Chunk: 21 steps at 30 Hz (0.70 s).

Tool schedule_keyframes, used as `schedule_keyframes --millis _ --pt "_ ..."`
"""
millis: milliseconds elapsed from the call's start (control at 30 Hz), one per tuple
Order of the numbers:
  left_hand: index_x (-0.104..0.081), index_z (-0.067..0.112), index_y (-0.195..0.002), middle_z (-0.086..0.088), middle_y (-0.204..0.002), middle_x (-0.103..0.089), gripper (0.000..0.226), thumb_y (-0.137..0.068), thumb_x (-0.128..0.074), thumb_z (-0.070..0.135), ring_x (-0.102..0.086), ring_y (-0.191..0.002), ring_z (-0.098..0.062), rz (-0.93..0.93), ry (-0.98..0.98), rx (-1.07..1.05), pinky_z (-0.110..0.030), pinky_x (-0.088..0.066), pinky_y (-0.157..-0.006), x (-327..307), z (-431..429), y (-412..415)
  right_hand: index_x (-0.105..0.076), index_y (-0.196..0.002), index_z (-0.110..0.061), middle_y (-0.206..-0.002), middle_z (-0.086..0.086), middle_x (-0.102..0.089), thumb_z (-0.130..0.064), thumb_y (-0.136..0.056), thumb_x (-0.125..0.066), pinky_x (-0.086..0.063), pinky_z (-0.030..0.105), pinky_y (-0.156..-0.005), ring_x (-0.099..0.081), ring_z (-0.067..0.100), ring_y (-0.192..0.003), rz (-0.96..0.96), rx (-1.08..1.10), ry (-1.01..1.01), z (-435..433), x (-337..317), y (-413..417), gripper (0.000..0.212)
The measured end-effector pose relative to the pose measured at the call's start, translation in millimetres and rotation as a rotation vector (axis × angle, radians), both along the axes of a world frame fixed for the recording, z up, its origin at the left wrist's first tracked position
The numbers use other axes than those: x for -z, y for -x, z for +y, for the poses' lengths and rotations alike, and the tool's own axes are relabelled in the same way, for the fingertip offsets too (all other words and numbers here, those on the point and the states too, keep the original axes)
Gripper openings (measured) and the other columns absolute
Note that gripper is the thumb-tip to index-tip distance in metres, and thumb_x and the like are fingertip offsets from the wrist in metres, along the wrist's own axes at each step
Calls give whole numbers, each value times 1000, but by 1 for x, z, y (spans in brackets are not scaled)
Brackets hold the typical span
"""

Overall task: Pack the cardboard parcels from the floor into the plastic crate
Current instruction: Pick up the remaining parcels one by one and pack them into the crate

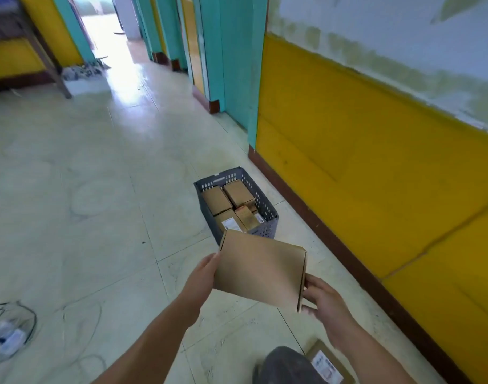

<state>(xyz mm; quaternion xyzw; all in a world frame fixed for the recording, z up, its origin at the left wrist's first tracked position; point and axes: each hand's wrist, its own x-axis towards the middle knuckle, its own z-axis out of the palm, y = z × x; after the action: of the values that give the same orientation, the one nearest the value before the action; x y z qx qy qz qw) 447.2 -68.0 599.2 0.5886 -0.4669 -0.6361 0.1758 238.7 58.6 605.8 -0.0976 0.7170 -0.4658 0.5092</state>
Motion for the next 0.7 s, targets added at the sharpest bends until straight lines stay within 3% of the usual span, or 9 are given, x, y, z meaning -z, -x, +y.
schedule_keyframes --millis 167,267,400,500,700 --pt "-55 32 -132 9 -131 -56 45 -96 -44 56 -51 -121 -14 12 -5 29 -41 -36 -111 13 -93 17 -68 -101 -27 -107 -7 -67 1 -88 -49 -55 41 -86 -63 13 -99 -8 -1 6 -87 19 16 36" --pt "-52 29 -134 7 -131 -55 43 -98 -42 51 -50 -121 -15 -12 10 51 -36 -37 -107 23 -162 36 -67 -109 -24 -107 -8 -67 -2 -89 -50 -53 33 -76 -62 12 -100 -29 34 27 -154 37 31 35" --pt "-52 29 -134 5 -132 -54 44 -97 -44 52 -50 -122 -17 -83 2 67 -39 -38 -109 35 -257 61 -67 -114 -24 -109 -8 -68 -7 -91 -52 -52 32 -76 -62 12 -102 -80 57 17 -245 57 53 33" --pt "-52 29 -135 4 -134 -54 46 -97 -44 53 -50 -122 -18 -114 -4 90 -41 -38 -109 40 -324 76 -68 -106 -25 -112 -2 -67 -3 -91 -49 -54 28 -71 -62 13 -101 -116 64 6 -304 57 67 32" --pt "-52 27 -134 3 -129 -54 42 -98 -45 48 -49 -119 -17 -124 -40 139 -31 -36 -96 44 -431 114 -65 -89 -31 -95 -11 -64 4 -90 -45 -52 26 -71 -59 9 -88 -126 83 -26 -398 52 97 41"
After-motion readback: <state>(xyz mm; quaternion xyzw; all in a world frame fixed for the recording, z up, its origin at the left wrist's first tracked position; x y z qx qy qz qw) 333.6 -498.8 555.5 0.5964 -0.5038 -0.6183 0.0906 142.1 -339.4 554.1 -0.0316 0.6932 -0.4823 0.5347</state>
